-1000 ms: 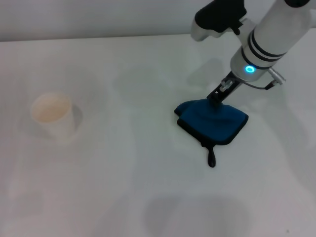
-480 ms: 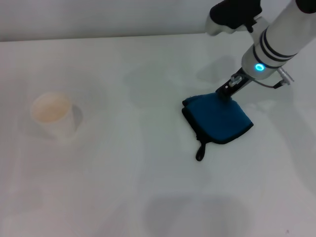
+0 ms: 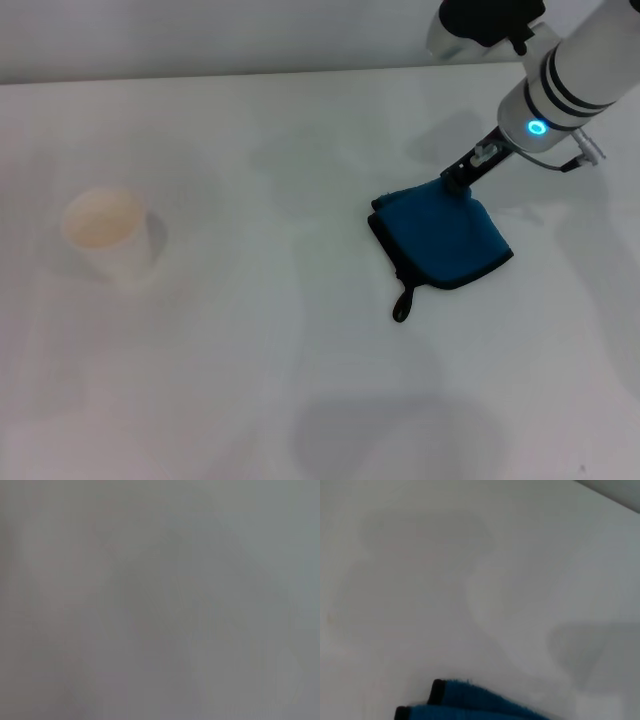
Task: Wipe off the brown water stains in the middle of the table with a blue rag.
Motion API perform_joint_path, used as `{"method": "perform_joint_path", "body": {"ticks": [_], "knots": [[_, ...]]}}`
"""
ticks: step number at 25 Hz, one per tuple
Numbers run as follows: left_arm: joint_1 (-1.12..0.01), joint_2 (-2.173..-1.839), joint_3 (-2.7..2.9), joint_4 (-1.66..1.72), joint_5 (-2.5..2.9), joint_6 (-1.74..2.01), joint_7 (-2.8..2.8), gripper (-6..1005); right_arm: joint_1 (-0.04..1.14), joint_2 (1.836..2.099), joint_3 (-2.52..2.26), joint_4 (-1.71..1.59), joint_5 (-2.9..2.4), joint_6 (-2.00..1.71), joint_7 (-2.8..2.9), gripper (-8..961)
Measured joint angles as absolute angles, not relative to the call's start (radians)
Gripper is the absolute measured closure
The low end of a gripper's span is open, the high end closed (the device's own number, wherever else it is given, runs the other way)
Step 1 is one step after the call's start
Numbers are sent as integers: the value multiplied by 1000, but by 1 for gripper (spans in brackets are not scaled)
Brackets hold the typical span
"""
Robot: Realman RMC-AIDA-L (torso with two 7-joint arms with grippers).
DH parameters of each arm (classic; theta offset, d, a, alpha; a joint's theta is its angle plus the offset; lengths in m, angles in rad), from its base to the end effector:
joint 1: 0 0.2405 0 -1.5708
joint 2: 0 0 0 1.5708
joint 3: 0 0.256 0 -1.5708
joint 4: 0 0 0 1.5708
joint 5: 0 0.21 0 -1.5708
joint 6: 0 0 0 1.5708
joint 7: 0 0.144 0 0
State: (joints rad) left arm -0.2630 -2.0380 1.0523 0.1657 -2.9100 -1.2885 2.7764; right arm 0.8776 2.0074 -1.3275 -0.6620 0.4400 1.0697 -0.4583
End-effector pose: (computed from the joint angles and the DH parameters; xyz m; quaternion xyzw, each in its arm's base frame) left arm -0.3964 0.2795 0.0765 -0.5790 -0.2515 -0.3217 0.7057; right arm 0.2368 0.4291 -0.0201 -0.8446 0.4125 -0.1946 0.2802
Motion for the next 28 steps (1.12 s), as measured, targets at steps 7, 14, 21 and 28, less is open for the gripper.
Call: {"method": "perform_joint_path", "body": {"ticks": [7,14,21,28], "knots": [[-272,-2034,1052,166,-2910,-1275,2776,197,875,2007,-1300,-663,437,1060,-451,662],[-272,-2034,1052,166,-2910,-1271,2776,197,831,2008,-1217,-715,435,1016,-464,376],[-266,-2038,1052,166,-2910,-1274,2776,198,704,2013,-1201,-839,453,869,-489,122],[-262,-2039,1059,166,-2910,-1277,2776,198,562,2015,-1201,-844,731,605,-629,93]]}}
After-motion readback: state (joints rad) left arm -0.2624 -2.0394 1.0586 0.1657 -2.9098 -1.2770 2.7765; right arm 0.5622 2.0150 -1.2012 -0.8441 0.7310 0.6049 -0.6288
